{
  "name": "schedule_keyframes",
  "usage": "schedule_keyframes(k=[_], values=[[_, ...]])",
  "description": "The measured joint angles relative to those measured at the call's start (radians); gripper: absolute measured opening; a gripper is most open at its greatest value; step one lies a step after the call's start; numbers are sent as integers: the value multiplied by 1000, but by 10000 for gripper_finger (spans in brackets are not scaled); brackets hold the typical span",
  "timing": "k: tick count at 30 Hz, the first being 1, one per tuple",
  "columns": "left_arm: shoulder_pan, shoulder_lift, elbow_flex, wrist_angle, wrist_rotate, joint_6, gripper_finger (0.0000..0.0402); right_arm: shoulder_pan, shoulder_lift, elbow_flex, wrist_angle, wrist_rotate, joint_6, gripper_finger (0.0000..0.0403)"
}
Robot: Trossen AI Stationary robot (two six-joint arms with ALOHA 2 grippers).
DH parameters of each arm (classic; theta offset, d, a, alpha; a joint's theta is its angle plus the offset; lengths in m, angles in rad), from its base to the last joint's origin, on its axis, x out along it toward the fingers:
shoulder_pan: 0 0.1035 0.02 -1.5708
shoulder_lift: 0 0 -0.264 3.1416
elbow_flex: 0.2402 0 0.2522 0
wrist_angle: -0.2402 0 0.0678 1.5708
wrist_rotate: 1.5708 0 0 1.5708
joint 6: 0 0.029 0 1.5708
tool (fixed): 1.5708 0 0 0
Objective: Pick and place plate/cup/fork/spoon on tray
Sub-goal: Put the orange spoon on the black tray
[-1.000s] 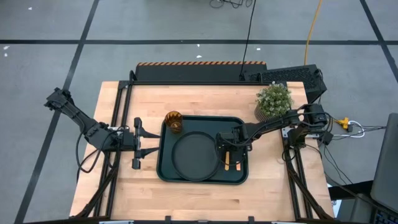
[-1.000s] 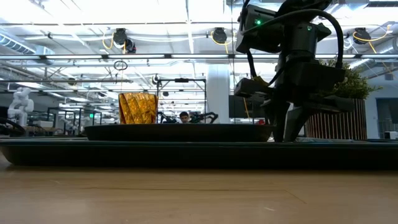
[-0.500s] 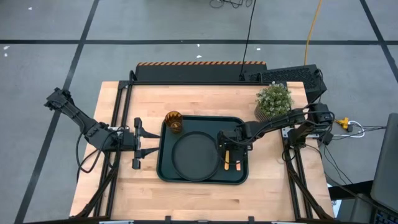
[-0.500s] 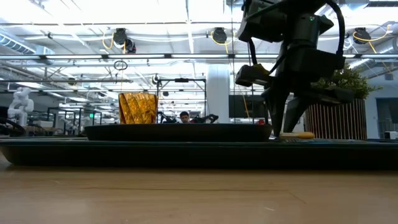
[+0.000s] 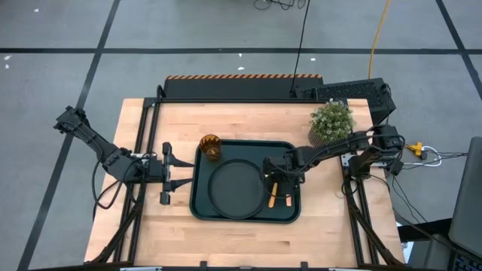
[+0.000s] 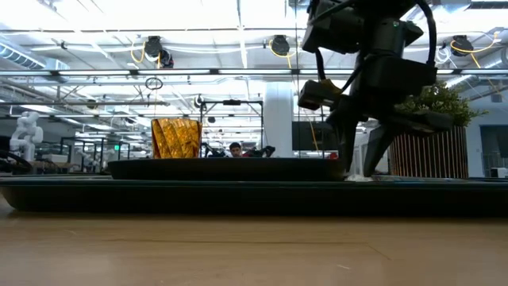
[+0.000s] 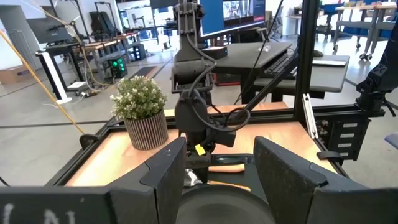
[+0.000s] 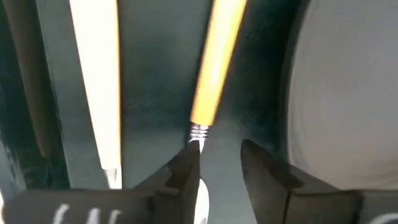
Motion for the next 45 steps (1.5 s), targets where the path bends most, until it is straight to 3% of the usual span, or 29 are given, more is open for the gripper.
schedule_keyframes(k=[8,18,23,32,37,45], values=[[0,0,0,0,0,0,193,0,0,0,-2,2,-1,140],[0,0,0,0,0,-3,193,0,0,-40,-5,3,11,141],[0,0,0,0,0,-3,193,0,-4,-117,84,3,12,141],[0,0,0,-1,0,1,193,0,-8,-123,148,5,22,141],[0,0,0,-3,0,0,193,0,-8,-122,142,8,33,119],[0,0,0,-4,0,-1,193,1,-8,-122,114,8,67,39]])
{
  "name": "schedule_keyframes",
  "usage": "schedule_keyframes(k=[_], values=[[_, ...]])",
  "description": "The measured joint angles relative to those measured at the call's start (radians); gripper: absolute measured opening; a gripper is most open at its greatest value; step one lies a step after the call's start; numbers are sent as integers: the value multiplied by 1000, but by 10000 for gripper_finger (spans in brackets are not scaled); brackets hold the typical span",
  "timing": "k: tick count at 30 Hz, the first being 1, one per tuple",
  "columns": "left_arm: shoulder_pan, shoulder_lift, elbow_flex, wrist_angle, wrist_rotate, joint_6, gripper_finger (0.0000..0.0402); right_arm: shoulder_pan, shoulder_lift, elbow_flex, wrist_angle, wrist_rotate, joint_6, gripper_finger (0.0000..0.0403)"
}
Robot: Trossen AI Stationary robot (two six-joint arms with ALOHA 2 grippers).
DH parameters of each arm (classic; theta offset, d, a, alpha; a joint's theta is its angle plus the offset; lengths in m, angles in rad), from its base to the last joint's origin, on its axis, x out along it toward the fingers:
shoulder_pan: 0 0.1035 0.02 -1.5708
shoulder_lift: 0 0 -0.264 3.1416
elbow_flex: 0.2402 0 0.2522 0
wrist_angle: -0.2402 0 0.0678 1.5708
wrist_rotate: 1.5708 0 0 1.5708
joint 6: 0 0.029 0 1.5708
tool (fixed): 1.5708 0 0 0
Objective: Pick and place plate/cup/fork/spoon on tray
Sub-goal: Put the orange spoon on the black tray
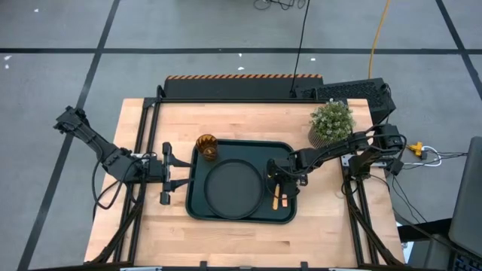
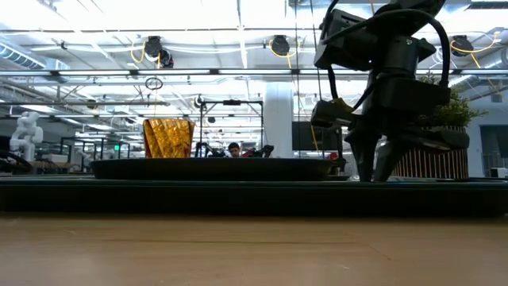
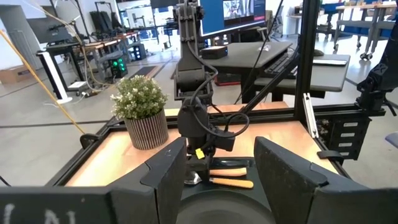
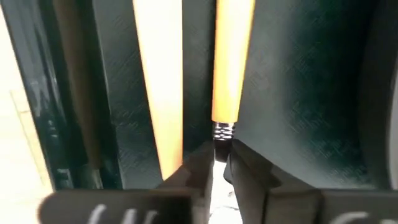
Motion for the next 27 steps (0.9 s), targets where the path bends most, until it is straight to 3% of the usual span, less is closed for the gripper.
schedule_keyframes(k=[4,27], values=[[0,0,0,0,0,-2,193,0,0,2,10,11,13,7],[0,0,0,0,0,2,193,-1,-36,0,83,53,16,0]])
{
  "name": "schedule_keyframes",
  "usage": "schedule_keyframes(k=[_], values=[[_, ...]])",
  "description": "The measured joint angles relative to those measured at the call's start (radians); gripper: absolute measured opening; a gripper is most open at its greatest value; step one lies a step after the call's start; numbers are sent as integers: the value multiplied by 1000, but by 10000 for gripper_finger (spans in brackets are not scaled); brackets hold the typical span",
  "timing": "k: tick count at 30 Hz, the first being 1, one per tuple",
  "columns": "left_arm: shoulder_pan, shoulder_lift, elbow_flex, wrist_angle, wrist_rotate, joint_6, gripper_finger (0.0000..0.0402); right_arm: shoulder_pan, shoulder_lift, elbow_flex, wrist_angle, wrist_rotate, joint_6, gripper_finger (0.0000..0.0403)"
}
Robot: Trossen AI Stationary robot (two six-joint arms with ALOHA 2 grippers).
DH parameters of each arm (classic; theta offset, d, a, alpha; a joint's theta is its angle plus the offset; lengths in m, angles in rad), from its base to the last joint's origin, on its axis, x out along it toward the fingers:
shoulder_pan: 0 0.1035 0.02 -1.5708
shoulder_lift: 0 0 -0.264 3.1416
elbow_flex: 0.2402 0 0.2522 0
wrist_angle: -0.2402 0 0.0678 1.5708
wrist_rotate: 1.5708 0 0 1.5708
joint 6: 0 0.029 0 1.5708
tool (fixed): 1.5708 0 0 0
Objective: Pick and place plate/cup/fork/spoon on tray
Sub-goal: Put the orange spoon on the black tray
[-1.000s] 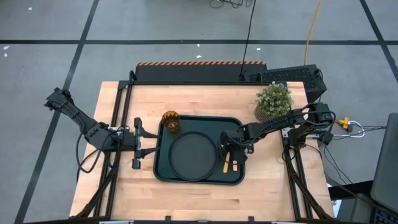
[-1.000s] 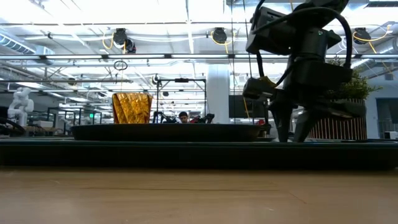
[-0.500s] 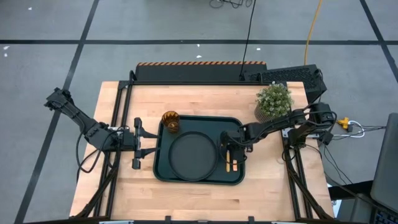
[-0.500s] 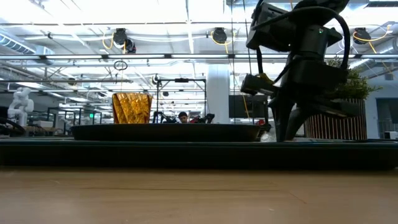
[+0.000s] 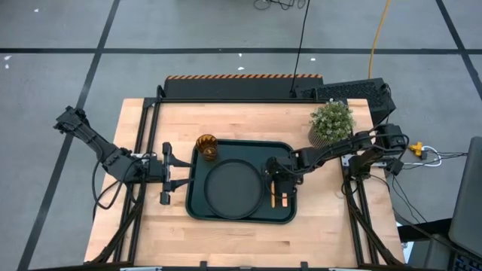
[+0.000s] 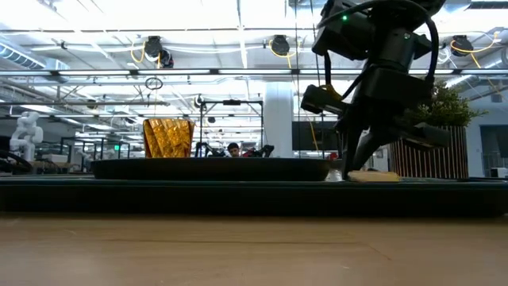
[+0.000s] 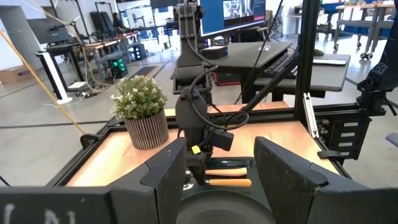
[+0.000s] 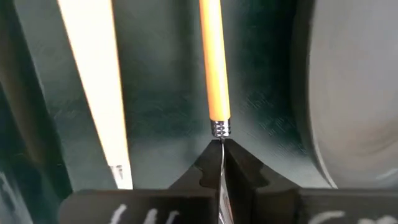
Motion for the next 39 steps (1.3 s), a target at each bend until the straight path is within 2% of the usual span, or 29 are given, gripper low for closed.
schedule_keyframes(k=[8,26,39], values=[[0,0,0,0,0,-2,193,0,34,1,76,-4,19,0],[0,0,0,-14,0,-16,193,-6,48,3,31,21,21,1],[0,0,0,-14,0,-19,193,-6,49,2,-16,18,23,66]])
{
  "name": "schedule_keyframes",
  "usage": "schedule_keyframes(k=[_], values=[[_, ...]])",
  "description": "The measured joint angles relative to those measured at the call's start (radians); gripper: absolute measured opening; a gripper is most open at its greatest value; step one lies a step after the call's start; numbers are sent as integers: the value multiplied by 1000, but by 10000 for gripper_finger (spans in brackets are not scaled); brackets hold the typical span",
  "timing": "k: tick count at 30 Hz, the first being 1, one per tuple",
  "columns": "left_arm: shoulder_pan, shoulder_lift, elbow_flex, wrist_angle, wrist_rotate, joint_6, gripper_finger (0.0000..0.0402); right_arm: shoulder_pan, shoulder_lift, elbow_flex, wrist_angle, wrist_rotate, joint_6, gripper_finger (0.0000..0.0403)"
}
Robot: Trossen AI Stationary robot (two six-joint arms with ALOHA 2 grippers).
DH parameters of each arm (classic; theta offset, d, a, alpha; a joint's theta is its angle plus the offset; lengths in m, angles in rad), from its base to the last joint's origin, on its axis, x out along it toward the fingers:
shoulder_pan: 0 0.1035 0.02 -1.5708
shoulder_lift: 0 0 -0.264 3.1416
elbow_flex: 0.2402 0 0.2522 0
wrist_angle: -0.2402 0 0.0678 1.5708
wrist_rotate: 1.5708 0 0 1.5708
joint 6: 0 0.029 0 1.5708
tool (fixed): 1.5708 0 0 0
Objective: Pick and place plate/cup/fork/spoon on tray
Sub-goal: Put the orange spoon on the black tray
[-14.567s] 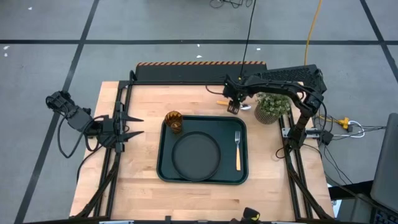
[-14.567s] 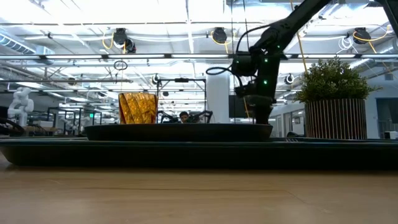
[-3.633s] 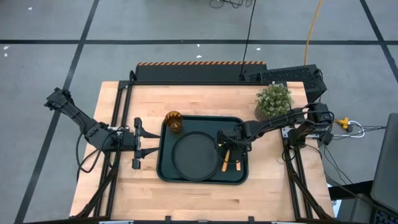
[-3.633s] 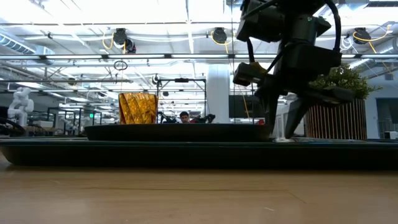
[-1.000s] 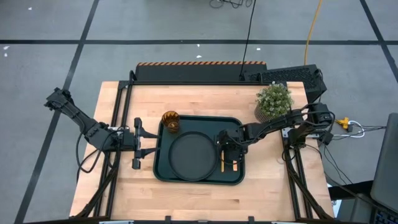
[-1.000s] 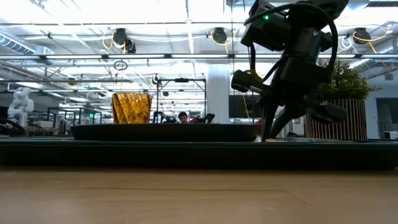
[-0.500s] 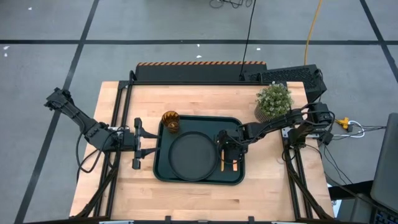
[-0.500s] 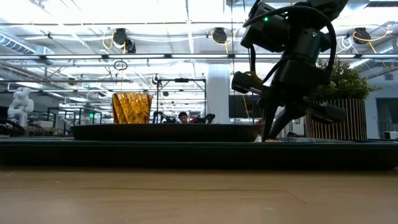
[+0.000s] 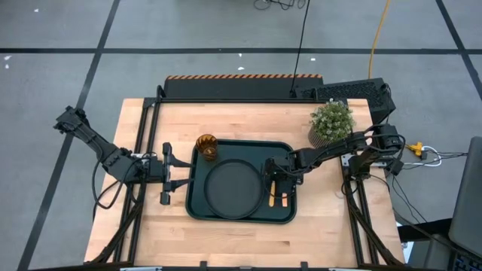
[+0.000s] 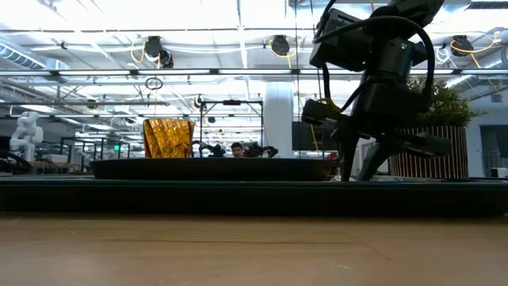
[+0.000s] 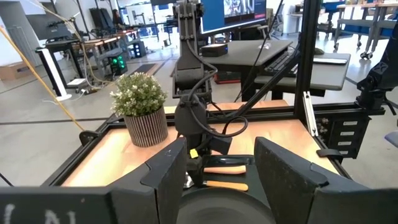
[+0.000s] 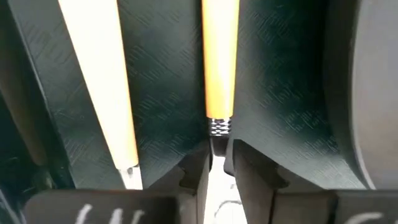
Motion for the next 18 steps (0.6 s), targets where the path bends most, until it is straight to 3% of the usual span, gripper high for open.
schedule_keyframes(k=[6,18], values=[[0,0,0,0,0,0,193,0,0,0,4,1,-1,85],[0,0,0,0,0,0,193,-1,0,0,21,5,-44,86]])
